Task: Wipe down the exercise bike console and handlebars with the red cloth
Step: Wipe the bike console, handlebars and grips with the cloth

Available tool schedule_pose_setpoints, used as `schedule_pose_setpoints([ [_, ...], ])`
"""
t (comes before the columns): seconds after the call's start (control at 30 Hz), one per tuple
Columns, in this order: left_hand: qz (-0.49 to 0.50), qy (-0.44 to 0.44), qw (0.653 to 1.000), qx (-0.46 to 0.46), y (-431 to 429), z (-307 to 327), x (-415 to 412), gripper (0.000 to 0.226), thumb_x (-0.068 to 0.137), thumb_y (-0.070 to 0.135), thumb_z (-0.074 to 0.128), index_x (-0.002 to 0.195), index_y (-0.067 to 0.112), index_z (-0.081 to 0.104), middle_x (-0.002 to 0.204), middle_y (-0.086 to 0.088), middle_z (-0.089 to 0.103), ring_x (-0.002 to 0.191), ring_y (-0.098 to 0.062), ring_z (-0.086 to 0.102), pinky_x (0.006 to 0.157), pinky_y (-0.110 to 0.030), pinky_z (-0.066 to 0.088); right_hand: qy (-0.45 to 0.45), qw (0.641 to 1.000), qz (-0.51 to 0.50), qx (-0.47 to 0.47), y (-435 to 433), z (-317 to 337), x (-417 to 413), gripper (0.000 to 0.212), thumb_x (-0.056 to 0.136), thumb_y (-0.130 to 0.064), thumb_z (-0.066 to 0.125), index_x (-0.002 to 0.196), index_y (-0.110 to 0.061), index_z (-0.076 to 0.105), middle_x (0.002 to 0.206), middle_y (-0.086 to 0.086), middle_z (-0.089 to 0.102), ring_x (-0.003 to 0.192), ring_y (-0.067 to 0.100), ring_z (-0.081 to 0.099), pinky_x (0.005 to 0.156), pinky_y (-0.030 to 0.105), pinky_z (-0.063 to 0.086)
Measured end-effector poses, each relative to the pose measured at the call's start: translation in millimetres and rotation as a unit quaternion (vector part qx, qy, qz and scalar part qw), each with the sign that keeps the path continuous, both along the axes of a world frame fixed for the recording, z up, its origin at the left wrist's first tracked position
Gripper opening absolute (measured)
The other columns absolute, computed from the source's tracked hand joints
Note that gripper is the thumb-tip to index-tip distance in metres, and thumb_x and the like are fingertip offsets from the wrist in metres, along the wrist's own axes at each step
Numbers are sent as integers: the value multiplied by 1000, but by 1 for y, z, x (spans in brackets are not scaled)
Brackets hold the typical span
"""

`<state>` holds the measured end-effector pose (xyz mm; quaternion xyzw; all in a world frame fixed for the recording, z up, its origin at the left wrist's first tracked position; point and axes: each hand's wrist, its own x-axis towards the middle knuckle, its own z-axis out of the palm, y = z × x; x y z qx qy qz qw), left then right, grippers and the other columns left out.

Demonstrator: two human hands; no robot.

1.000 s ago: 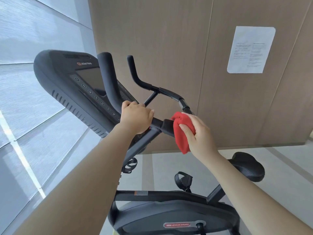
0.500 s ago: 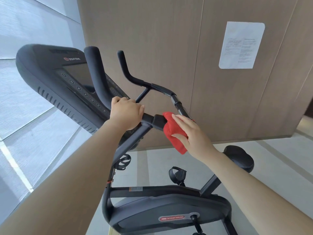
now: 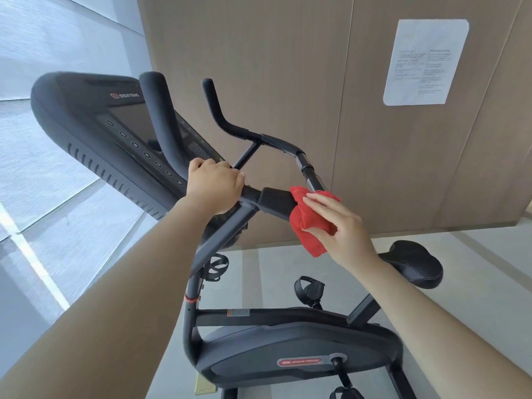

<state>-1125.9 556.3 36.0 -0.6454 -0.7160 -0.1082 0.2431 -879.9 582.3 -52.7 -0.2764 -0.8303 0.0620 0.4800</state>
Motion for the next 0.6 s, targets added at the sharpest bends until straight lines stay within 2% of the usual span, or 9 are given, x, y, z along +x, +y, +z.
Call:
schedule_pose_setpoints([
  [0.13, 6, -7, 1000, -8, 0, 2, 1, 47, 100, 31, 20, 99, 21, 66, 102, -2, 60, 102, -28, 51, 95, -40, 25, 15, 998, 15, -54, 11, -3, 27, 48, 79, -17, 70, 125, -18, 57, 131, -11, 53, 121, -2, 47, 102, 13, 33],
  [0.2, 10, -10, 1000, -10, 1, 2, 2, 49, 100, 32, 19, 98, 20, 67, 103, -2, 60, 103, -28, 51, 95, -40, 25, 61, 991, 5, -117, 16, 0, 35, 45, 80, -15, 70, 123, -20, 59, 127, -14, 57, 116, -9, 49, 94, 8, 37],
  [0.27, 12, -9, 1000, -9, 2, 0, 2, 50, 100, 32, 19, 96, 20, 67, 102, -2, 60, 102, -28, 51, 95, -40, 25, 125, 979, 12, -164, 15, 6, 32, 39, 82, -12, 68, 120, -20, 62, 119, -25, 60, 110, -9, 53, 84, 6, 41],
  [0.33, 14, -7, 1000, -4, 3, -1, 2, 50, 99, 32, 19, 93, 19, 67, 99, -1, 60, 100, -27, 51, 94, -39, 25, 135, 978, 36, -152, 8, 11, 20, 39, 81, -14, 69, 119, -18, 62, 120, -21, 59, 113, -3, 53, 92, 11, 40],
  [0.4, 15, -1, 1000, -3, 3, 0, 2, 50, 99, 32, 19, 91, 19, 66, 96, -1, 58, 98, -27, 51, 93, -39, 25, 74, 990, 51, -108, 2, 10, 7, 46, 79, -20, 72, 122, -16, 60, 126, -15, 55, 119, -2, 49, 101, 12, 34],
  [0.47, 14, 0, 1000, -6, 2, 1, 2, 49, 99, 31, 19, 91, 19, 65, 91, 1, 54, 97, -27, 51, 93, -40, 25, 28, 995, 54, -84, 2, 5, 7, 50, 78, -20, 73, 125, -18, 57, 130, -17, 51, 124, -2, 45, 104, 11, 30],
  [0.6, 13, -5, 1000, -10, 0, 1, 3, 46, 99, 30, 20, 93, 21, 64, 97, -1, 57, 99, -28, 51, 94, -40, 26, 30, 992, 55, -108, 13, 3, 24, 50, 77, -17, 72, 125, -19, 57, 129, -19, 51, 123, -2, 47, 104, 14, 32],
])
